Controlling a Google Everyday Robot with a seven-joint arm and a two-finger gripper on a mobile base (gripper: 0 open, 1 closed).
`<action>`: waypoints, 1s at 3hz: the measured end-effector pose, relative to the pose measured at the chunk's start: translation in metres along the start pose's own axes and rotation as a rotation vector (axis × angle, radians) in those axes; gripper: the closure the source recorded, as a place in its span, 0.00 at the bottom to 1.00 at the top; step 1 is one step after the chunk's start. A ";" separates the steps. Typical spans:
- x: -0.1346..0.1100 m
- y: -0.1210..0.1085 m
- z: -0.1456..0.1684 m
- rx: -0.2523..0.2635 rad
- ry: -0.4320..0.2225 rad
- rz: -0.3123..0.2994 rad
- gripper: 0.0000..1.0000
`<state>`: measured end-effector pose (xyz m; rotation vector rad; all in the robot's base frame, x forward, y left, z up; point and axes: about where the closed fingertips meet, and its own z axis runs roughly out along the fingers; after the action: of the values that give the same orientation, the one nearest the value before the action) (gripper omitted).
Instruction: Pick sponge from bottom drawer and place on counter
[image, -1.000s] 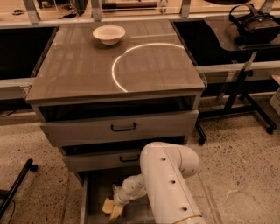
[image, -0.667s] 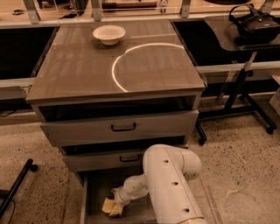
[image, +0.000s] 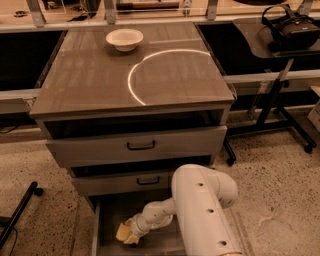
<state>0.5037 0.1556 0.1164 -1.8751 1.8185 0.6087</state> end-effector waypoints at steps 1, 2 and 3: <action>-0.008 0.002 -0.033 0.020 -0.054 -0.034 1.00; -0.013 0.001 -0.077 0.026 -0.108 -0.082 1.00; -0.013 0.004 -0.126 -0.007 -0.182 -0.124 1.00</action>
Offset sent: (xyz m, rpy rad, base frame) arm 0.0004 -0.0762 0.1238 0.1829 -0.1050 0.0958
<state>0.4990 0.0902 0.2249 -1.8550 1.5747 0.7166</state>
